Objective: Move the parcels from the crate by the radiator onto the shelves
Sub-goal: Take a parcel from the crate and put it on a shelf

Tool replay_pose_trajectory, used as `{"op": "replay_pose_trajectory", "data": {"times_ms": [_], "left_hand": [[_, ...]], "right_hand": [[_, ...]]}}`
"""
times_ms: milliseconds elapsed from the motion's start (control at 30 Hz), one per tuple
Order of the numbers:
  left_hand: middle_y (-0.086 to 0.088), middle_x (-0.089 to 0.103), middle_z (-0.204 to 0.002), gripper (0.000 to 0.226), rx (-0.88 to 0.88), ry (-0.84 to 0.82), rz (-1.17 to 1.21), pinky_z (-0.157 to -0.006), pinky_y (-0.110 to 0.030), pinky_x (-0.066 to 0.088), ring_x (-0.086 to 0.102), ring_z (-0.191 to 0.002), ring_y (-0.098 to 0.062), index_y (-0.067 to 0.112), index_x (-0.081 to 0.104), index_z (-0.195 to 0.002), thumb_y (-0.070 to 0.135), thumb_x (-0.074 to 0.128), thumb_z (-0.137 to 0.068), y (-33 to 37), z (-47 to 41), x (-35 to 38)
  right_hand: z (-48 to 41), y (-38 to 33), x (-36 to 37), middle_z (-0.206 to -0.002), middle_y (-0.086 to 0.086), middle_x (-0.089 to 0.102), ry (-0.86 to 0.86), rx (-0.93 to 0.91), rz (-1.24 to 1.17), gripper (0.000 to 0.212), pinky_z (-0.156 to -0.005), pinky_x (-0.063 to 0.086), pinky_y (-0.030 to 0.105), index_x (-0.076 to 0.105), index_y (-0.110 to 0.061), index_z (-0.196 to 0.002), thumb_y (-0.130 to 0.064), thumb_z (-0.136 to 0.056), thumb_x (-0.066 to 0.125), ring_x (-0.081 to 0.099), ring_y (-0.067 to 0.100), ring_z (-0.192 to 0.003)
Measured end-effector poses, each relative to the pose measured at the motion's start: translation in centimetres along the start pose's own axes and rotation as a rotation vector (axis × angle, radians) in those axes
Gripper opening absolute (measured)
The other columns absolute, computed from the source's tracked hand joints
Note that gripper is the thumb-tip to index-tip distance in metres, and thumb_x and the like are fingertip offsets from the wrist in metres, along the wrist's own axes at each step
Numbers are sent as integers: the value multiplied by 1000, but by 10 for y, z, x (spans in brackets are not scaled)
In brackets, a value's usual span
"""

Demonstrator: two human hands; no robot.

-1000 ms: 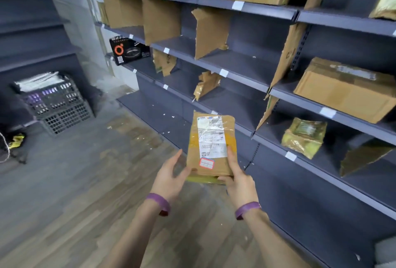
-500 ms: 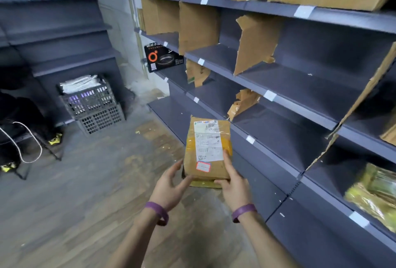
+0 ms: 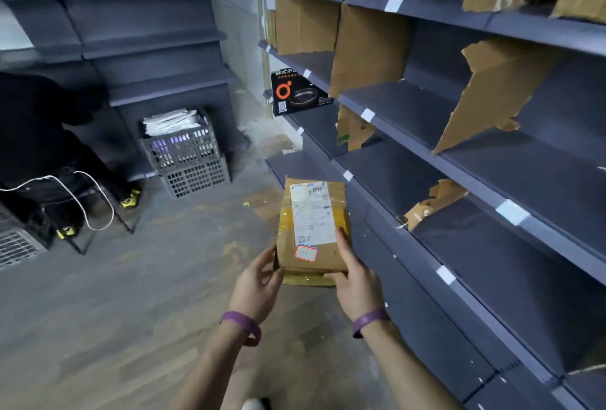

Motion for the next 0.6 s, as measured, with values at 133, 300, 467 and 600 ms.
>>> {"op": "replay_pose_trajectory", "data": {"times_ms": [133, 300, 467, 600], "left_hand": [[5, 60, -119, 48, 6, -25, 5, -75, -5, 45, 63, -92, -3, 18, 49, -137, 8, 59, -91, -13, -60, -9], [3, 64, -118, 48, 31, -96, 17, -80, -16, 49, 64, -87, 1, 18, 51, -136, 4, 56, -90, -27, -153, -26], [1, 67, -118, 44, 27, -168, 10, -80, -21, 48, 66, -94, -5, 18, 53, -135, 20, 60, -92, -42, -238, -55], [8, 65, -110, 43, 38, -181, 8, -74, -14, 45, 63, -87, -1, 16, 54, -134, 16, 60, -92, -47, -287, -77]], "right_hand": [[-48, 0, 29, -128, -3, 63, 14, 50, 4, 102, -73, 51, 31, 1, -70, -134, -16, -83, 71, 65, 31, -100], [-114, -7, 70, -122, -1, 66, 44, 146, 16, 104, -77, 52, 33, -3, -75, -129, -17, -83, 71, 64, 30, -99], [-175, -29, 110, -126, 2, 64, 89, 231, -3, 105, -86, 52, 35, -2, -79, -126, -15, -83, 70, 63, 29, -104], [-218, -44, 139, -128, -3, 63, 82, 271, -18, 104, -90, 52, 37, 4, -78, -128, -12, -82, 70, 64, 27, -104]]}}
Point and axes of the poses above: each hand's wrist, its own z-axis away from the middle knuckle, its own x-axis out of the palm, y = z × x, the point moved 9 cm from there along -z, towards the middle knuckle
